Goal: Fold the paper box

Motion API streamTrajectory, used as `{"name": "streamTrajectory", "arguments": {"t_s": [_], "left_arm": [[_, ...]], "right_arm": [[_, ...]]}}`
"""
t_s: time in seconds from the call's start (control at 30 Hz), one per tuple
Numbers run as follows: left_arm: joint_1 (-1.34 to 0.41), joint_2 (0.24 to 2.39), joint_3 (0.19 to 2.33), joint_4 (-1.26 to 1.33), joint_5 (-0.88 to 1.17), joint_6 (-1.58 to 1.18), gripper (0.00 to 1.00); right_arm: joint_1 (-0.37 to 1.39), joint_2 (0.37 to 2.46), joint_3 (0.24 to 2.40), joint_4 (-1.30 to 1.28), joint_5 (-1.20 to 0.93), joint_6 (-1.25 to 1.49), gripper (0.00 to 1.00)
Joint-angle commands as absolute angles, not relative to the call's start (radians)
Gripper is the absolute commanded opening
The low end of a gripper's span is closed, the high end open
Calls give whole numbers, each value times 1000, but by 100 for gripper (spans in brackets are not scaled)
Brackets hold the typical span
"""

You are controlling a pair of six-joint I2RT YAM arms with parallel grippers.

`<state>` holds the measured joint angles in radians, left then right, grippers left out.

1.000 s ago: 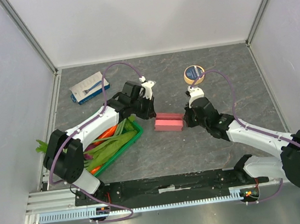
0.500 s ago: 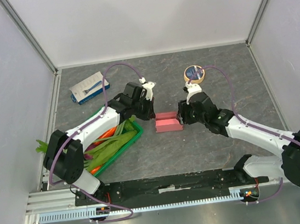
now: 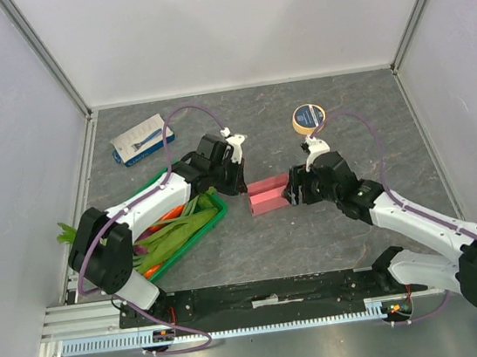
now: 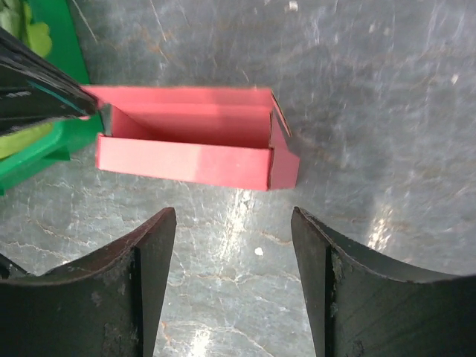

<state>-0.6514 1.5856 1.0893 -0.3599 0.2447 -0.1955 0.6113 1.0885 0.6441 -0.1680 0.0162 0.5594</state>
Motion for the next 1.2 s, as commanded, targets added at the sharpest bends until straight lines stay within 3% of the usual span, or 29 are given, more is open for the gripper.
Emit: {"name": "streamTrajectory", "arguments": {"t_s": [0.0,0.3,0.5,0.73,1.03,1.17], "left_arm": [[-663,1540,1085,-330,267,-229,9],[-675,1539,1083,-328,262,-235,9],[-680,1537,1075,-325,259,-236,9],[-684,1525,1074,-327,258,-236,9],[-698,1525,1080,-325,259,-244,9],[-715,1523,1072,-322,255,-253,9]], "right_arm": [[612,1112,586,-68,-28,734,70],[611,1055,443,95,41,1121,71],[612,1092,393,251,12,1219,62],[612,1115,396,278,12,1259,61],[617,1155,345,321,27,1338,51],[624,1157,318,345,70,1365,42]]}}
